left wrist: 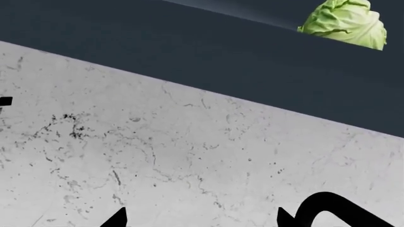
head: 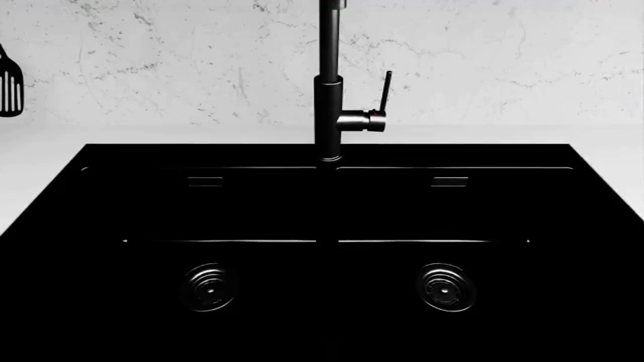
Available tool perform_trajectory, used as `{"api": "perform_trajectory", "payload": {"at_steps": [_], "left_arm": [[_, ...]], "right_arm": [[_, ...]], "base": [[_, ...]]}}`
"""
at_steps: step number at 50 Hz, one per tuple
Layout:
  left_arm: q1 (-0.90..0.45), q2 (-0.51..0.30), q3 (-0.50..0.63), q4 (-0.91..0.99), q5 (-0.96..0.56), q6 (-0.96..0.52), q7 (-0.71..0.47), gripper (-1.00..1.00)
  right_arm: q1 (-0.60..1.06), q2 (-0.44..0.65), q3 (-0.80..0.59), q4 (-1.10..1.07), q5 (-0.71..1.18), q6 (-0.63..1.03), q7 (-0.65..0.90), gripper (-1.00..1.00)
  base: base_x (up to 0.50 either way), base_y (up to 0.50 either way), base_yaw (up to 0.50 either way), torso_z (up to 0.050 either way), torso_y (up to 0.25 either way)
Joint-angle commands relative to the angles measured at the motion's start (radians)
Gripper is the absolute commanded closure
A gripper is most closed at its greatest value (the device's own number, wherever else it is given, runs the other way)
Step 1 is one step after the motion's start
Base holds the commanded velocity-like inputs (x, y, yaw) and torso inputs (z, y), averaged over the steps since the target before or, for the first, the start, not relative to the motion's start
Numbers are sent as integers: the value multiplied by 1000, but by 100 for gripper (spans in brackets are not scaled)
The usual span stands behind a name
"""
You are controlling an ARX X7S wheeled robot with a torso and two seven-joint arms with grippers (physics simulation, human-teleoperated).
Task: Pick the brussel sprout, mango from the counter and place them in the cabinet. Then close the cabinet.
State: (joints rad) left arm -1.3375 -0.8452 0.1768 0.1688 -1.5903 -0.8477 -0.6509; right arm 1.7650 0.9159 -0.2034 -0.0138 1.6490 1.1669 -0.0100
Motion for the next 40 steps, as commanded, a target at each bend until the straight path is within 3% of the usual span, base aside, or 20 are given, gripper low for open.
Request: {"api": "perform_trajectory", "payload": {"at_steps": [1,25,31,34,40], "left_arm": [[9,-2,-2,4,-1,4,-1,-100],[21,2,0,20,-15,7,0,-100],[18,4,3,20,-15,6,-1,-100],[13,5,7,18,-13,4,0,-100],[10,5,9,15,-10,4,2,-100]], "right_arm": [[189,-86,-112,84,-201,7,-133,100],[540,-266,-398,488,-655,-145,-463,100],[580,-314,-408,646,-718,-176,-498,100],[590,-364,-330,727,-868,-164,-554,100],[591,-485,-35,808,-1401,-63,-722,100]], "base": [[0,0,-3,0,0],[0,0,0,0,0],[0,0,0,0,0],[0,0,0,0,0],[0,0,0,0,0]]}}
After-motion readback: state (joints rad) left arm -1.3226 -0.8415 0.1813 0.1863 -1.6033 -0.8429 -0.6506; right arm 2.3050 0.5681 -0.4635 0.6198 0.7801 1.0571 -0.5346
